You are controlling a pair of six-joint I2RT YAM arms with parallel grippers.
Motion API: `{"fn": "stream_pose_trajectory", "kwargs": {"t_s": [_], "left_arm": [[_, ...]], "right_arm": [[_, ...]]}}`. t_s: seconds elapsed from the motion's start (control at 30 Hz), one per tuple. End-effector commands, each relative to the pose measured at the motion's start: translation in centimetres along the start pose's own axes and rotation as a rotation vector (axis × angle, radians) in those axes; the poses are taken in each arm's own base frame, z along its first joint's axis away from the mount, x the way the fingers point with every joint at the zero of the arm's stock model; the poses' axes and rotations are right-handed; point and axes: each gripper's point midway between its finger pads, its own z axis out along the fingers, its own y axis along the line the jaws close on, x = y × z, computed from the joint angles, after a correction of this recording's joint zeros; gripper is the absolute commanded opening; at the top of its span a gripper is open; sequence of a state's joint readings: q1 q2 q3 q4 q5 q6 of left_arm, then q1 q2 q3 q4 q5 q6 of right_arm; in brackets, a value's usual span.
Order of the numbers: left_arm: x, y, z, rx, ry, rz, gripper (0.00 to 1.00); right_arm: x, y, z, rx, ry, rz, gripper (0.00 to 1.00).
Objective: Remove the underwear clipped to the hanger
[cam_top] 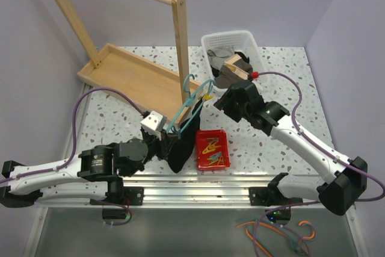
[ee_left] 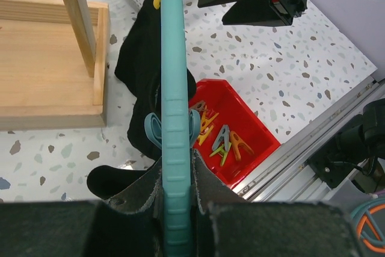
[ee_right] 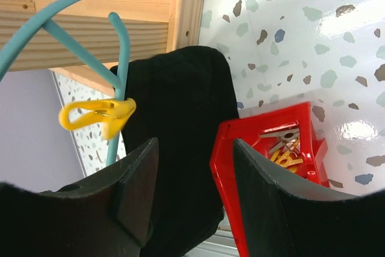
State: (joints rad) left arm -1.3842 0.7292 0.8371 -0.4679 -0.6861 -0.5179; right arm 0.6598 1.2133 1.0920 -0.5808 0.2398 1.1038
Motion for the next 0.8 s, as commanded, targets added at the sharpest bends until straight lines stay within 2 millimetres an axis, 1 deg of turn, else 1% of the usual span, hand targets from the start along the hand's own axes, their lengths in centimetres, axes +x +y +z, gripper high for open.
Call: {"fn": "stream_pose_trajectory", "kwargs": {"t_s": [0.0, 0.03, 0.07, 0.13, 0.2, 0.23, 0.27, 0.3, 0.33, 0.4, 0.47, 0.5, 0.7, 0.73, 0.77], "left_arm": [[-1.2, 0.2, -0.3, -0.017, -0.05, -0.062, 0.0], [-1.1, 0.3, -0.2, -0.021, -0.047, -0.058, 0.0], [-1.1, 0.2, -0.3, -0.018, -0.046, -0.059, 0.0], [-1.0, 0.2, -0.2, -0.017, -0.044, -0.057, 0.0], [-0.8, 0.2, -0.1, -0.02, -0.039, -0.052, 0.0], [-0.6, 0.2, -0.1, -0.019, -0.034, -0.049, 0.0], [-0.4, 0.2, 0.0, -0.021, -0.03, -0.042, 0.0], [-0.2, 0.2, 0.1, -0.021, -0.024, -0.038, 0.0], [-0.2, 0.1, 0.2, -0.022, -0.022, -0.039, 0.0], [-0.1, 0.0, 0.3, -0.018, -0.023, -0.041, 0.0], [0.1, -0.1, 0.3, -0.014, -0.021, -0.041, 0.0], [-0.1, -0.1, 0.3, -0.012, -0.024, -0.044, 0.0], [-0.4, -0.2, 0.2, -0.008, -0.031, -0.048, 0.0], [-0.6, -0.2, 0.2, -0.01, -0.034, -0.05, 0.0], [-0.6, -0.2, 0.2, -0.01, -0.034, -0.05, 0.0]], "right_arm": [[-0.3, 0.3, -0.5, -0.011, -0.002, 0.027, 0.56], [-0.4, 0.5, -0.6, -0.027, -0.006, 0.032, 0.56], [-0.7, 1.4, -1.1, -0.073, -0.014, 0.038, 0.56], [-0.6, 1.7, -1.3, -0.107, -0.013, 0.043, 0.56], [-0.7, 3.0, -1.8, -0.173, -0.006, 0.047, 0.56], [-0.7, 3.6, -2.1, -0.199, 0.001, 0.044, 0.58], [-0.8, 4.7, -2.4, -0.244, 0.008, 0.047, 0.59], [-1.0, 5.3, -2.6, -0.264, 0.009, 0.044, 0.61], [-1.2, 5.8, -2.8, -0.277, 0.005, 0.04, 0.66], [-1.5, 6.7, -2.6, -0.281, 0.003, 0.007, 0.7], [-1.9, 7.3, -2.6, -0.278, 0.003, -0.015, 0.75], [-1.7, 7.1, -1.9, -0.257, 0.012, -0.02, 0.77], [-1.8, 7.3, -0.5, -0.203, 0.022, -0.026, 0.78], [-1.7, 7.1, 0.1, -0.183, 0.023, -0.027, 0.77], [-2.0, 7.2, 0.0, -0.176, 0.015, -0.025, 0.77]]}}
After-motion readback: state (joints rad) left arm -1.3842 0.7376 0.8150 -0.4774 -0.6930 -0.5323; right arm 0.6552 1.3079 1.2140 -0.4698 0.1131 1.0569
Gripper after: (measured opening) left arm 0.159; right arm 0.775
